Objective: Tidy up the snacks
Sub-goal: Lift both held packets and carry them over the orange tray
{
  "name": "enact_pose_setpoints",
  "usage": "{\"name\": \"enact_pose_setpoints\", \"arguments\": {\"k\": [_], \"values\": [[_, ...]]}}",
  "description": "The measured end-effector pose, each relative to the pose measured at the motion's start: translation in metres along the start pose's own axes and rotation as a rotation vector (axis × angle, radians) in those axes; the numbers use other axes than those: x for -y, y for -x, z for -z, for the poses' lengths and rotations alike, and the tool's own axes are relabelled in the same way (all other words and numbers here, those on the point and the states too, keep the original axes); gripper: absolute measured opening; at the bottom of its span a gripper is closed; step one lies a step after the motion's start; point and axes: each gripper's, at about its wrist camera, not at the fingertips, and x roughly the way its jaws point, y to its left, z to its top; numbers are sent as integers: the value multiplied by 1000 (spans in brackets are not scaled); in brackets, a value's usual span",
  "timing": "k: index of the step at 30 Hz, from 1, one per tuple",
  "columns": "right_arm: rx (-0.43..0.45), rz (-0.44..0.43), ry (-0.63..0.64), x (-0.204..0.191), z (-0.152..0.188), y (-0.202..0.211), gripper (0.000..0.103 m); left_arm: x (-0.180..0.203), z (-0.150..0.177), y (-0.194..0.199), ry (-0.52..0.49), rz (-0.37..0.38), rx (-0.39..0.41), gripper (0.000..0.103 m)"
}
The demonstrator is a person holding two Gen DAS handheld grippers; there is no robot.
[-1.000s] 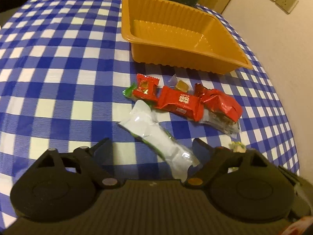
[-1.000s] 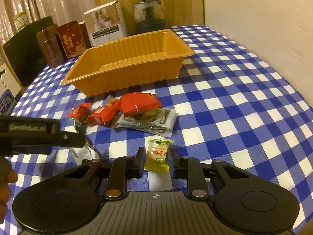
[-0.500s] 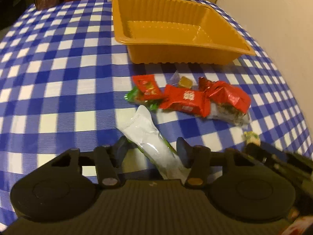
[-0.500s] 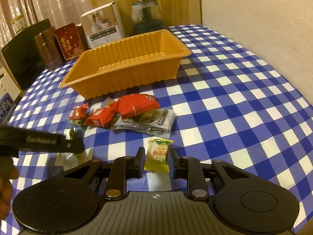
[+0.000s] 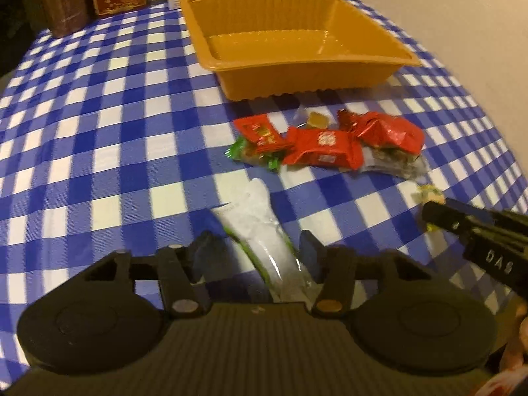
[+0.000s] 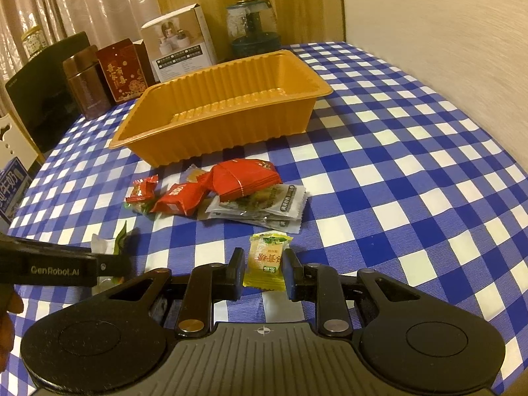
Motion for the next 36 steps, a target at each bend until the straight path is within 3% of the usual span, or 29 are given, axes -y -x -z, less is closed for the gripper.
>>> {"name": "enact_pose_setpoints", "arguments": {"k": [6,10,12,27,36], "values": [[-2,-8,1,-3,0,0,25,-6,8,6,-1,-9,5,55],[-5,-13,-4,-4,0,-1,25,-6,7,4,-4,37,-3,33],[-5,-12,-7,-4,-1,-1,25,-3,7,2,-10,49,-5,28],[53,3,-16,-5,-9,15,25,-9,10,34,12,62,38,24],[122,-24,-15,-10,-35,25,25,-5,-24,62,39,85,136,24]]}}
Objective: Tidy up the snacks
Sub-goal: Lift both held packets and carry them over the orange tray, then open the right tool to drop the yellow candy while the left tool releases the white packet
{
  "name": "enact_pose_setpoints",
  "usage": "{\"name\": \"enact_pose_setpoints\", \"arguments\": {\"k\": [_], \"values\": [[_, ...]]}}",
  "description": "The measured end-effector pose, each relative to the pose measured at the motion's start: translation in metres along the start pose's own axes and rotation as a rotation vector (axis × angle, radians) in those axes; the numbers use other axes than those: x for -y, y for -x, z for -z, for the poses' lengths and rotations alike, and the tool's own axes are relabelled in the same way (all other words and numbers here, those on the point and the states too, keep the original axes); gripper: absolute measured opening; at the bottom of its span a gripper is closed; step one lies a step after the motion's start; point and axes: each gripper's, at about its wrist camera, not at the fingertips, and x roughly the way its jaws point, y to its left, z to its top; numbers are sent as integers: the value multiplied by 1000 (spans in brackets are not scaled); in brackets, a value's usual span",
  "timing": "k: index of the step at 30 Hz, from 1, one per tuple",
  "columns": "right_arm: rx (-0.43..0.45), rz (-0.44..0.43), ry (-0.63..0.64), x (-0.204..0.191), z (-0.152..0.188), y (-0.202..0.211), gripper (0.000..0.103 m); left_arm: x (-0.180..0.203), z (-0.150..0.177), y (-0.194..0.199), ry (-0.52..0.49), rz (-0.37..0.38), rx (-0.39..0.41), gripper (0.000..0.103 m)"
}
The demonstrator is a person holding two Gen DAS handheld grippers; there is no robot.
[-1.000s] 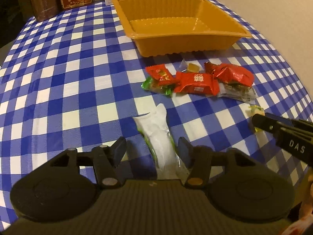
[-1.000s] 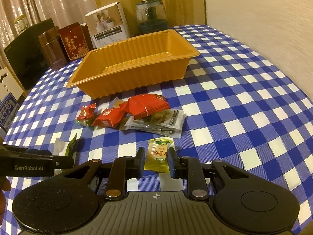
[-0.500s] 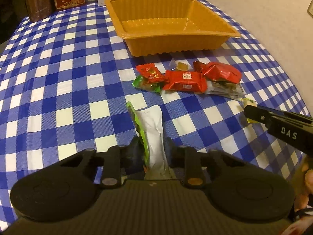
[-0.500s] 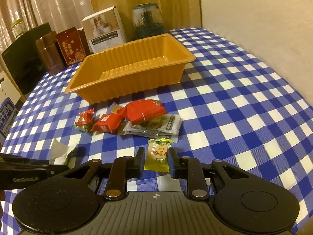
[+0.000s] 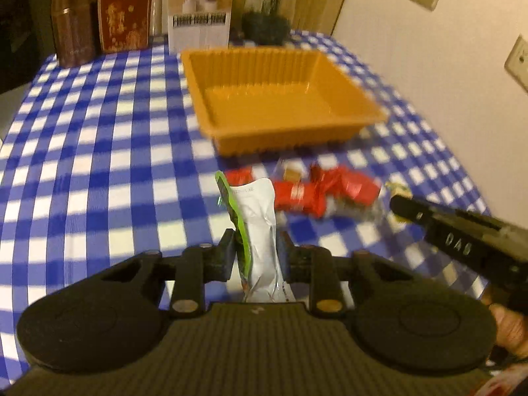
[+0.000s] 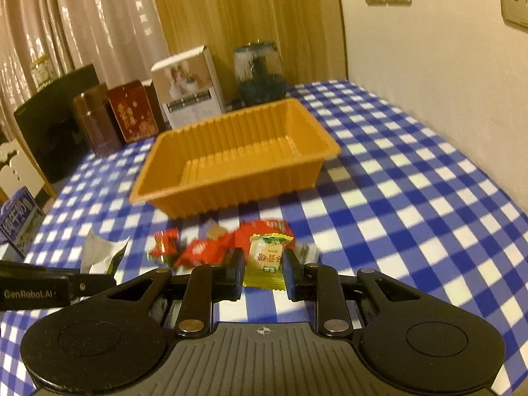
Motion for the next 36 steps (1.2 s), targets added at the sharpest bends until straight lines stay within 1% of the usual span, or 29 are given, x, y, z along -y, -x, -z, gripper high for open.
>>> {"name": "enact_pose_setpoints", "arguments": {"k": [6,12,16,19,24,31,36], "values": [[66,-9,12,5,-33,-7,25,11,-39,-5,18,26,73,24],[117,-21,30,9,-67,-29,25,11,-82,-28,50,31,125,24],[115,-31,42,16,-86,-53,25,6,-104,-47,74,21,145,24],[102,-36,24,24,-96,-72,25,2,-116,-59,99,14,163,24],[81,-47,-8,33,-108,-99,25,-9,-126,-83,172,23,167,24],[52,-61,-13,33,-114,-127,25,-18,-124,-112,168,-22,133,24],[34,-72,-2,27,-112,-139,25,-18,-123,-117,168,-22,145,24]]}}
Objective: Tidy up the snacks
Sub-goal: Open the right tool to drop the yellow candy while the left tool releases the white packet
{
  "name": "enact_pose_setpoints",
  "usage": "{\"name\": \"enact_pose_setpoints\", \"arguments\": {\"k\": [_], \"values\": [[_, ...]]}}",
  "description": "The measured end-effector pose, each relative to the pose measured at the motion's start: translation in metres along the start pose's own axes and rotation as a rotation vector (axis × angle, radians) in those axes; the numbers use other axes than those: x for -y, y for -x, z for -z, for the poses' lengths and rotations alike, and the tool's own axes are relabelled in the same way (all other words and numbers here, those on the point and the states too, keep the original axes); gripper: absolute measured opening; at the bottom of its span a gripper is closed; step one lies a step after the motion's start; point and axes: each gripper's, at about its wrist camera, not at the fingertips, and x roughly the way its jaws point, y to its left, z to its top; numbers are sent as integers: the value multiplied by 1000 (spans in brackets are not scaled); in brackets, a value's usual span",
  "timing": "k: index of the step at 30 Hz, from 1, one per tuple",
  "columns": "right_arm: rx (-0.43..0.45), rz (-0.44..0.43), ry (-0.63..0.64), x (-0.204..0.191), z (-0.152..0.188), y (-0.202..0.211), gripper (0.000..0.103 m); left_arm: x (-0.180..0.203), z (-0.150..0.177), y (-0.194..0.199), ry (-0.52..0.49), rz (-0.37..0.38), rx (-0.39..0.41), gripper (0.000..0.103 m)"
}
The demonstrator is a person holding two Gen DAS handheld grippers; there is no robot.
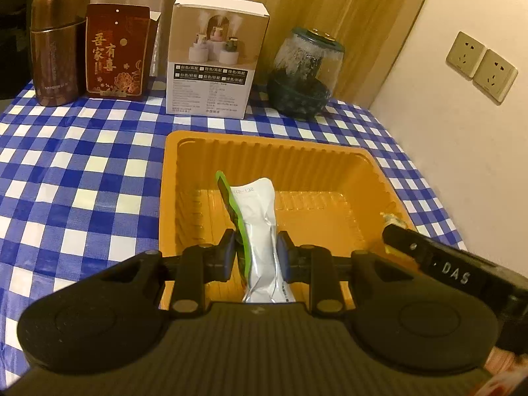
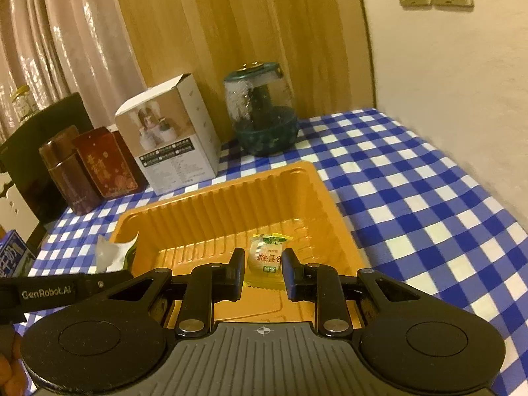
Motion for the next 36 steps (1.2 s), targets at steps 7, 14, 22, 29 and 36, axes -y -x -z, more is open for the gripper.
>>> {"name": "enact_pose_setpoints", "arguments": {"k": [7,14,22,29,36], "values": [[-16,-9,14,-5,5,-4,25,-3,2,-2,27,-3,20,34],[-17,-14,5,-3,5,-4,25,-5,1,3,35,-12,32,35],[-21,-21,-3,-3,6,-5,25,-5,2,3,34,-17,28,36],[17,-72,-70,5,7,-2,69,-6,2,4,33,-20,32,43],[70,-63,-89,11,0,10,69,-7,3,9,34,-20,42,43]]}}
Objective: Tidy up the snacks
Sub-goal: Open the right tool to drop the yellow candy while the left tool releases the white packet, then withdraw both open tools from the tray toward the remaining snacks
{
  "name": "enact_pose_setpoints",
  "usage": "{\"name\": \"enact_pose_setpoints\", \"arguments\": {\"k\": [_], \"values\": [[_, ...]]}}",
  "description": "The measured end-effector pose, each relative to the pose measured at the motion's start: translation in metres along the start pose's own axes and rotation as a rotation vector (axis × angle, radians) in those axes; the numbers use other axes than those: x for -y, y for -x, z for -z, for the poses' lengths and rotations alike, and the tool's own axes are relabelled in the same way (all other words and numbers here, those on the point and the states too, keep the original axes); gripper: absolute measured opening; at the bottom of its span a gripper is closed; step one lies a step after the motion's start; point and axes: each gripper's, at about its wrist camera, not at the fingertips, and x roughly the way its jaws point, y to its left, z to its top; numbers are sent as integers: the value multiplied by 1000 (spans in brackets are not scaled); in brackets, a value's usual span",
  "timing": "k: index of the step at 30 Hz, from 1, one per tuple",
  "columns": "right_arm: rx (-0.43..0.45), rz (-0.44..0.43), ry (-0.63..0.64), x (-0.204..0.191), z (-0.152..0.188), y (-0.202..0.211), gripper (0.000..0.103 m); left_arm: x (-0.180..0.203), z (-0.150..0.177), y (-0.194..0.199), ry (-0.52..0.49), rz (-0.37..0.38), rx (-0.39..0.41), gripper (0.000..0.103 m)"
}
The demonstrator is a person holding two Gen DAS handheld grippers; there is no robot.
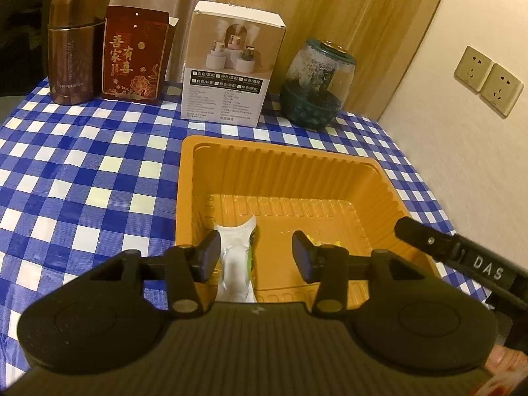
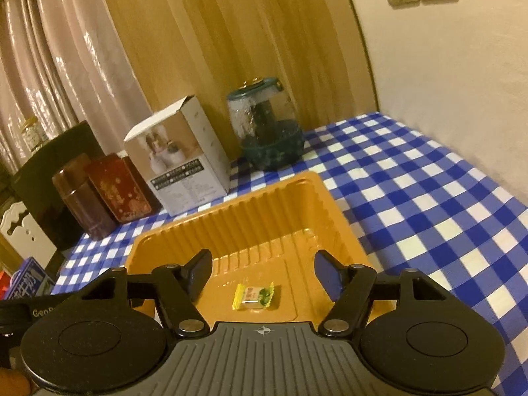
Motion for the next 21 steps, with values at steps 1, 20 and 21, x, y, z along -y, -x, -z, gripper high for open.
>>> {"name": "enact_pose_setpoints", "arguments": {"k": [1,20,21], "values": [[7,3,-1,1,-1,2,69,0,0,1,0,1,2,43],[91,62,10,1,12,80,69,3,18,78,-39,-8,67,48],[87,65,16,-1,15,85,69,2,22,84,-44,-11,64,49]]}}
